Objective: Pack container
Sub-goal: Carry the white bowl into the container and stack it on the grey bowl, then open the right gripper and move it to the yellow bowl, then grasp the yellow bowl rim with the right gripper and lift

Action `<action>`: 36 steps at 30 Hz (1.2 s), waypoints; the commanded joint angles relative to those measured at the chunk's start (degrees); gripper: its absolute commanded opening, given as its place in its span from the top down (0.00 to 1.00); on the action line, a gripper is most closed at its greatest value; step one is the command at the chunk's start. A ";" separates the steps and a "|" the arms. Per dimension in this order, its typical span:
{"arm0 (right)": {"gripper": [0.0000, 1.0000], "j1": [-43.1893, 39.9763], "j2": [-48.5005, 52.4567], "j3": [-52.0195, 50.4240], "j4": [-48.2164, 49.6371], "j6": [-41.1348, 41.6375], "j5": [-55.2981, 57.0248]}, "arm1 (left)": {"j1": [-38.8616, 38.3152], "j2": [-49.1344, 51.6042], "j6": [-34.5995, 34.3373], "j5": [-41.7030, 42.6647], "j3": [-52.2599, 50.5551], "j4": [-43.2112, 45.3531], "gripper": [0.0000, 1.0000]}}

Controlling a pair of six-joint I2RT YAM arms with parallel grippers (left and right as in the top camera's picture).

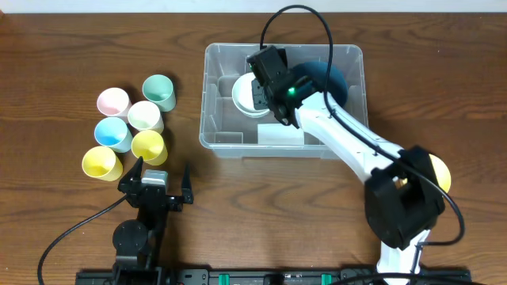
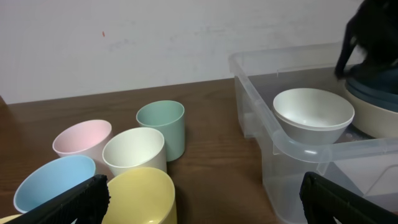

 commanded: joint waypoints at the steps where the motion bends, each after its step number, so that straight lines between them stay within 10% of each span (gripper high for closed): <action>1: 0.52 -1.49 -9.03 5.49 -5.62 -0.96 -0.24 | 0.28 -0.35 0.17 1.07 -0.87 -2.05 0.02; 19: 0.40 -31.80 -31.36 5.77 -50.40 6.34 -0.81 | 0.28 -0.35 0.15 1.07 -0.87 -2.05 0.02; 36: 0.44 -52.06 -32.33 -32.09 -24.09 12.09 -9.73 | 0.28 -0.35 0.17 1.07 -0.87 -2.05 0.02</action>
